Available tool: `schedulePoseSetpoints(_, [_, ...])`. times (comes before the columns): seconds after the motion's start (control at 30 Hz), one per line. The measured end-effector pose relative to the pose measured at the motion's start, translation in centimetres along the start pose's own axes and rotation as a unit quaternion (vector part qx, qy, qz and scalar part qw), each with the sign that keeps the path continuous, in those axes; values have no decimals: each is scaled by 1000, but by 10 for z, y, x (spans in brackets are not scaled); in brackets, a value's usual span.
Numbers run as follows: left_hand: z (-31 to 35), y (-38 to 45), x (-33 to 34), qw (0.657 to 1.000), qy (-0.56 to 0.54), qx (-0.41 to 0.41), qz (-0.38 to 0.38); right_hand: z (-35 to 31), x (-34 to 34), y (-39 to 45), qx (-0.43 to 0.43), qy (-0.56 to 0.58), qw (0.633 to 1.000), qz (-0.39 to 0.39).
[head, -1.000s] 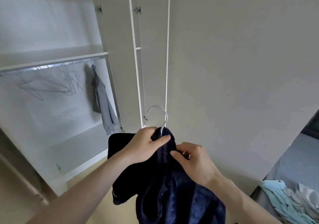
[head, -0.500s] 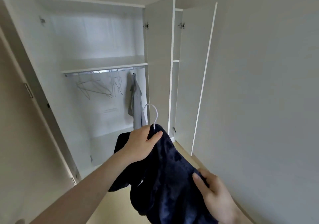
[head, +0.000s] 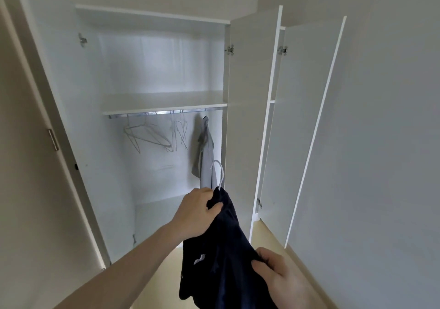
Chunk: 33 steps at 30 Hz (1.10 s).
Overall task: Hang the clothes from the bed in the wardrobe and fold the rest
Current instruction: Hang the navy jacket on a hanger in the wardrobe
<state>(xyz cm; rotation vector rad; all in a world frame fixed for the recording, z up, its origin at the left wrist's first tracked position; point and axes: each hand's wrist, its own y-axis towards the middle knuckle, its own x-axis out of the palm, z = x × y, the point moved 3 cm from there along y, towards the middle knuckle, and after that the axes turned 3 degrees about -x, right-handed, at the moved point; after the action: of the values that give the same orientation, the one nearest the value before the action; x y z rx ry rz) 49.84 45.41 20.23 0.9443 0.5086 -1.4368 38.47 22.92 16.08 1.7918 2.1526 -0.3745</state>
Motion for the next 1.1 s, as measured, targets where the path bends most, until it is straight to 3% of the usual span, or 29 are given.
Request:
schedulePoseSetpoints(0.2, [-47, 74, -18, 999, -28, 37, -17, -5, 18, 83, -13, 88, 990, 113])
schedulePoseSetpoints(0.4, [-95, 123, -32, 998, -46, 38, -36, -6, 36, 164, -14, 132, 978, 160])
schedulePoseSetpoints(0.77, [-193, 276, -80, 999, 36, -1, 14, -5, 46, 379, -29, 149, 980, 127])
schedulePoseSetpoints(1.1, [-242, 441, -144, 987, 119, -49, 95, 18, 41, 563, -31, 146, 985, 92])
